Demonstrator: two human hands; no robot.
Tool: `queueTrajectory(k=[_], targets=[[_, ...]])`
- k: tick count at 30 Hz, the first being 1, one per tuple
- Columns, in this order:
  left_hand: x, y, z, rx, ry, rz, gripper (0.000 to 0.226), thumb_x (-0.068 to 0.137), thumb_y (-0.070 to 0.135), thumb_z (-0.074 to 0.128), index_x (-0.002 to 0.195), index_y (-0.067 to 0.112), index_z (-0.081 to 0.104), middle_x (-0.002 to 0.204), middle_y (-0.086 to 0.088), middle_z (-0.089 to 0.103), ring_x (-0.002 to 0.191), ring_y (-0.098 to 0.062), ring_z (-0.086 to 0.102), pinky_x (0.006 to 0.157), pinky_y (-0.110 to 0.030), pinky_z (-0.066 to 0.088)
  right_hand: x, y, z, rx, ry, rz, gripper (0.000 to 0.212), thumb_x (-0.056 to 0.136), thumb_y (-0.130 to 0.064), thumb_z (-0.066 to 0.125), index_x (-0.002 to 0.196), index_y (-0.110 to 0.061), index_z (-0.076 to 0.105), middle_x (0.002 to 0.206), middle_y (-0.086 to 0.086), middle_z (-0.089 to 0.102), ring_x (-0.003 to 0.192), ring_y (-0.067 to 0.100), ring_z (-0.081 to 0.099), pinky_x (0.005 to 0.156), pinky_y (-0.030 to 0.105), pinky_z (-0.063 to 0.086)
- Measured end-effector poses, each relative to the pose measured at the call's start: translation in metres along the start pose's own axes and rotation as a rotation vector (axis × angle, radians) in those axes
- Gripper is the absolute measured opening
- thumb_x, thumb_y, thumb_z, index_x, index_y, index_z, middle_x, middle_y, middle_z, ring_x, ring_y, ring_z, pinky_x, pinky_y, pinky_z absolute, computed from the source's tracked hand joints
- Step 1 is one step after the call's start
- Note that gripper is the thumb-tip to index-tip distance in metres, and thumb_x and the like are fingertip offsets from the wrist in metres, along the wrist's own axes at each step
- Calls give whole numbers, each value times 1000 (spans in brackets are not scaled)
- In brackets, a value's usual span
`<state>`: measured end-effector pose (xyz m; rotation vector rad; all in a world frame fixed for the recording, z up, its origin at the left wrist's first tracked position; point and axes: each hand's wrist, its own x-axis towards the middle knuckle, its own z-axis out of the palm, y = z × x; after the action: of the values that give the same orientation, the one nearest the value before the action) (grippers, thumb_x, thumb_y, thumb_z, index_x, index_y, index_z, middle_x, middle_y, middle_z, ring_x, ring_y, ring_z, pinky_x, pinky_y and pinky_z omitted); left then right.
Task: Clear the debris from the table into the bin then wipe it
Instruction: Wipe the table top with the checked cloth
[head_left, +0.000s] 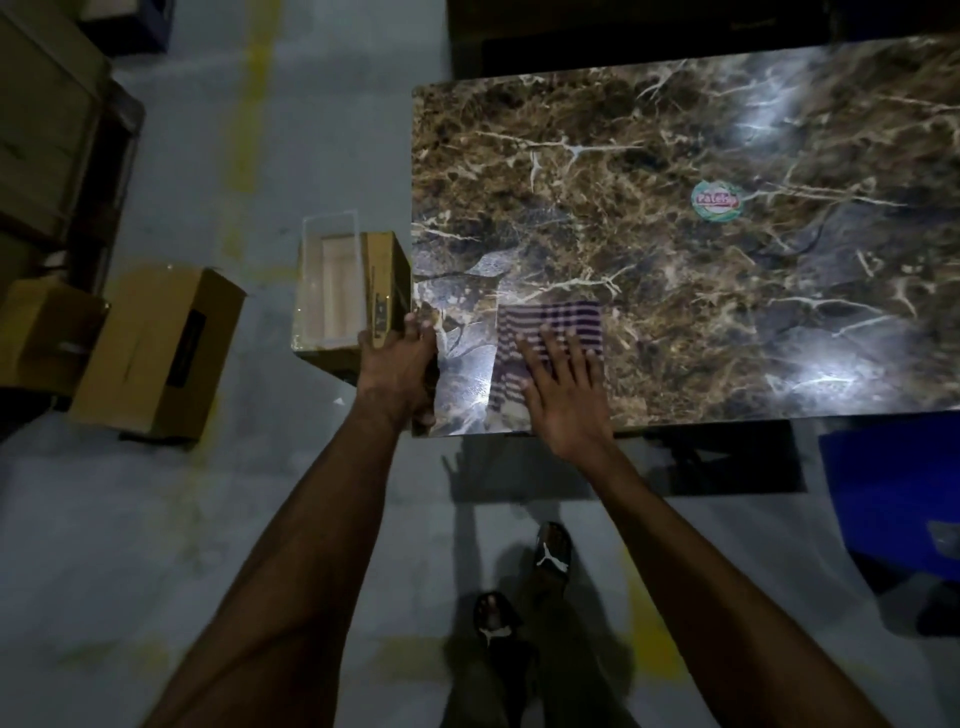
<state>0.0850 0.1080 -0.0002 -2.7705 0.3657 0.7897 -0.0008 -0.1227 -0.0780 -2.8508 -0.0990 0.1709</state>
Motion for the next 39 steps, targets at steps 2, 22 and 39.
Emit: queueTrajectory(k=[2, 22, 39], targets=[[-5, 1, -1, -30, -2, 5, 140, 61, 41, 96, 163, 13, 5, 171, -15, 10, 151, -37, 28, 116, -70, 27, -25, 4, -2, -25, -37, -105, 59, 109, -48, 23, 166, -35, 8, 174, 2, 6, 160, 30, 3, 128, 50, 7], [18, 66, 63, -561, 553, -43, 66, 109, 54, 28, 164, 17, 24, 172, -1, 20, 159, -19, 14, 129, -47, 11, -16, 41, -22, 21, 6, 113, 58, 109, -46, 24, 165, -36, 14, 174, 0, 9, 160, 29, 5, 127, 54, 10], [24, 69, 74, -586, 674, -41, 52, 108, 34, 40, 159, 22, 39, 169, -3, 29, 158, -19, 20, 128, -47, 14, 12, 25, -14, 5, 54, 211, 59, 108, -47, 23, 165, -36, 14, 174, 1, 9, 160, 32, 5, 127, 56, 9]])
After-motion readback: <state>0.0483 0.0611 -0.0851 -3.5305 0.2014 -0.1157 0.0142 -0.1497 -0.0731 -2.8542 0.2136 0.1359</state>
